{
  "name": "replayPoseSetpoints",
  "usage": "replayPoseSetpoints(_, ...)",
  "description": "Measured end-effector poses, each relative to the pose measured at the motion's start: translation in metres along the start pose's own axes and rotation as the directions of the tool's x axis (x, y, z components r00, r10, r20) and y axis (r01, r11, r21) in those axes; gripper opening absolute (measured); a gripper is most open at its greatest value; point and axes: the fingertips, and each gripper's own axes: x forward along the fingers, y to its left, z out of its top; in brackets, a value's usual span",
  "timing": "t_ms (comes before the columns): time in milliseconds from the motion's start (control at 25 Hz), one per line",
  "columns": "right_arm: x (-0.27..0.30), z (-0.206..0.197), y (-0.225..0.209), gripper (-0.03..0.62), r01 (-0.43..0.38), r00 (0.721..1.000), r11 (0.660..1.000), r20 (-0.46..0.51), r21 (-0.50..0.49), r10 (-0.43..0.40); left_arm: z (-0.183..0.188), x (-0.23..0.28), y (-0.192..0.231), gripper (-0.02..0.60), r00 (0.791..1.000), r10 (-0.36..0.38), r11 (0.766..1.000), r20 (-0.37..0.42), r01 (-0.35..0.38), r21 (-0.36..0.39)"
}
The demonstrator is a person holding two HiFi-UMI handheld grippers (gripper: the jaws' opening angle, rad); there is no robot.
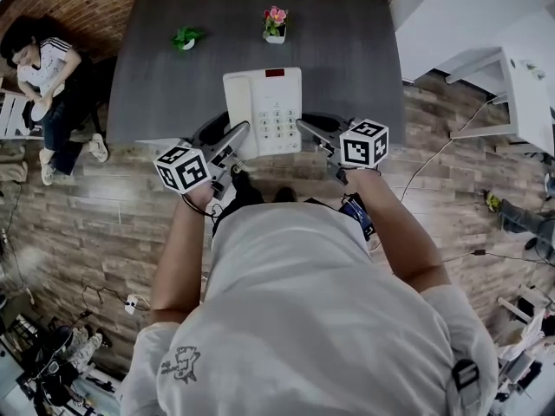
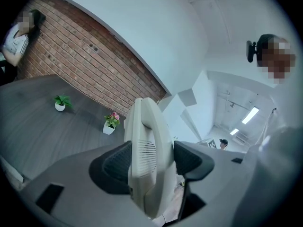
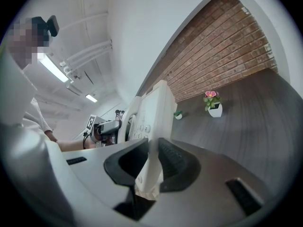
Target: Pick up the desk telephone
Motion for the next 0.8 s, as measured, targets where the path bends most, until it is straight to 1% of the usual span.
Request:
replayPoseSetpoints(360, 0.004, -0.009, -0.004, 0.077, -0.008, 1.000, 0.999, -0.012, 0.041, 0.009, -0.003, 0.002, 0.005, 0.293, 0.999, 0.031, 0.999, -0.028, -0.031, -0.017)
replayPoseSetpoints(800, -0.002, -0.013, 0.011, 0.077, 0.018, 1.000, 0.999, 0.020, 0.037, -0.019, -0.002, -0.007, -0.003, 0.293, 0.999, -0.002, 1.000, -0.042, 0.002, 0.005)
